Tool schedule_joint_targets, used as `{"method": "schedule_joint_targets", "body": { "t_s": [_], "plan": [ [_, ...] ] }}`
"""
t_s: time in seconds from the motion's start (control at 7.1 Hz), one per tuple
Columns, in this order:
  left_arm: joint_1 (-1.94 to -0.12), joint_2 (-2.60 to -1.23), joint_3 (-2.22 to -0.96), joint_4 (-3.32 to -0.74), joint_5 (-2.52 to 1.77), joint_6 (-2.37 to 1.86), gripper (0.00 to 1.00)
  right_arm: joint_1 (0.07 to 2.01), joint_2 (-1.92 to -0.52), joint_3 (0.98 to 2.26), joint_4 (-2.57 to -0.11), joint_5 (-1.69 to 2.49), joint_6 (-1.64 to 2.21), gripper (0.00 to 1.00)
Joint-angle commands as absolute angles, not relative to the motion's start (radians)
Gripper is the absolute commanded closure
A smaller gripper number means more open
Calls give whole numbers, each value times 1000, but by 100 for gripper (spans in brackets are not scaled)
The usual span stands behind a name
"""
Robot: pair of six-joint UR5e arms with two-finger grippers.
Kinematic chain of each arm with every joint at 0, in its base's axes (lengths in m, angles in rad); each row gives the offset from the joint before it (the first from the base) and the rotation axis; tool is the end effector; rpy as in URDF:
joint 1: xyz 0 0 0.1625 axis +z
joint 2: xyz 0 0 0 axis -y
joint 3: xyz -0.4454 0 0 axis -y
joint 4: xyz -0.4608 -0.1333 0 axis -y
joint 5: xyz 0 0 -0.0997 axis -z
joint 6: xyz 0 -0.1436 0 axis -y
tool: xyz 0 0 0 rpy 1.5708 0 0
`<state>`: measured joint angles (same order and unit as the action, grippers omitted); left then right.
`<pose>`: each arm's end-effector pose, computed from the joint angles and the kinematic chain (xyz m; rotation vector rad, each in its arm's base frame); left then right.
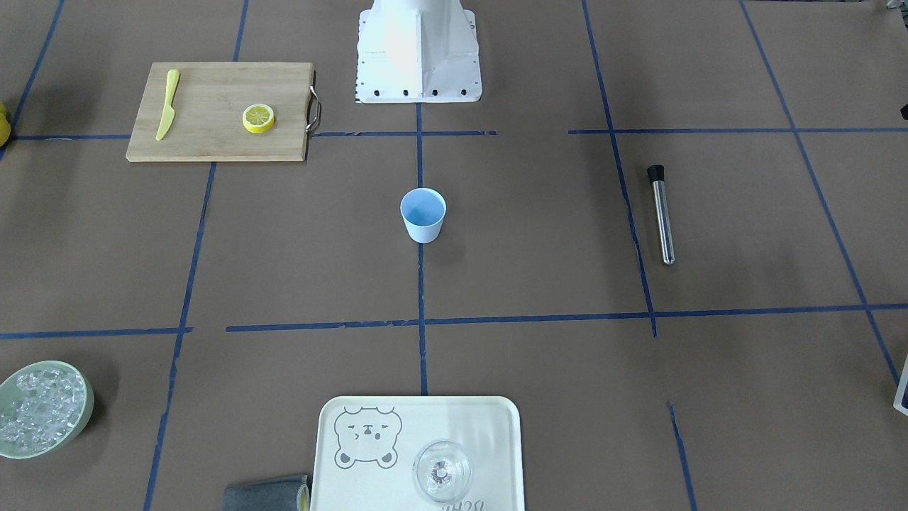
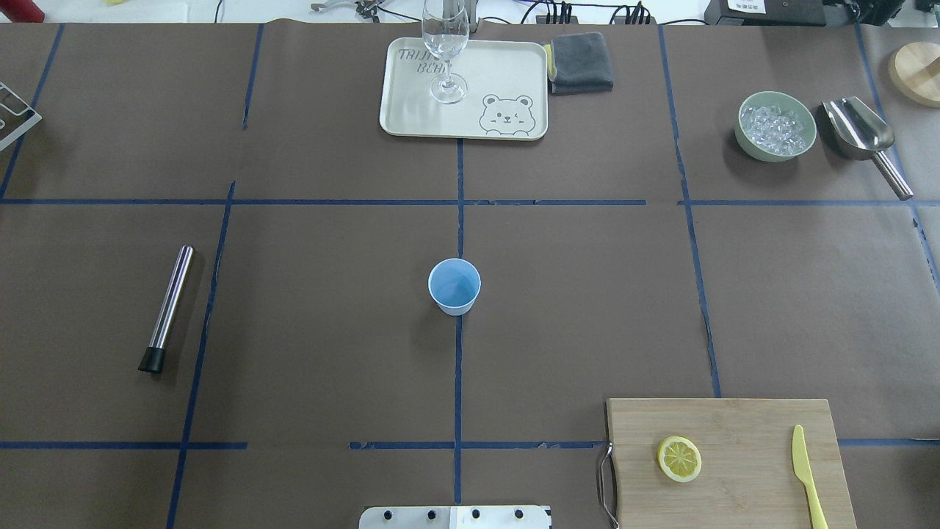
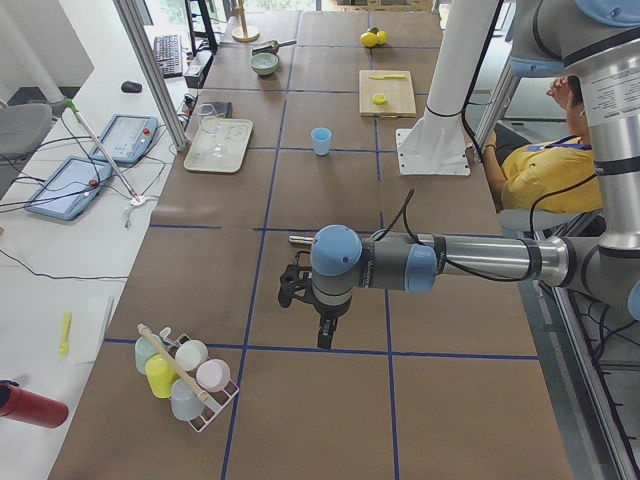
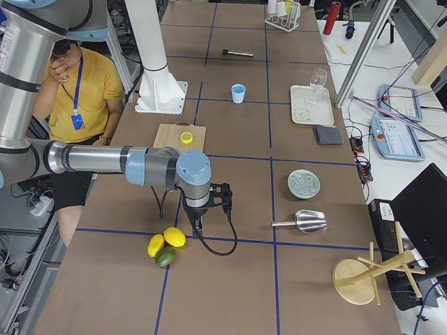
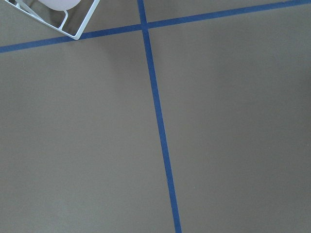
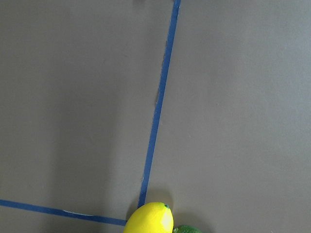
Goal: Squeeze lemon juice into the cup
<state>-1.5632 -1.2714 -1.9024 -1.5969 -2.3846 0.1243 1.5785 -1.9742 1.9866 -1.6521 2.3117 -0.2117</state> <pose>-0.0256 -0.4347 0.6659 0.1025 0.8097 0.1482 0.0393 -0.3778 0.6790 0.0158 -0.7443 -0.1690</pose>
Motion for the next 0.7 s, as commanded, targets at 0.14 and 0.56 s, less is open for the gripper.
{"method": "schedule_joint_targets", "body": {
  "t_s": [0.14,0.56],
  "plan": [
    [-1563,-1273,-1898,-1598,-2384,129,0,1578,-1973,1985,-1649,2312,-212,0],
    [-1565,-1272,-1898,-1598,-2384,130,0,1578,-1971,1990,-1648,2191,-206,0]
  ]
}}
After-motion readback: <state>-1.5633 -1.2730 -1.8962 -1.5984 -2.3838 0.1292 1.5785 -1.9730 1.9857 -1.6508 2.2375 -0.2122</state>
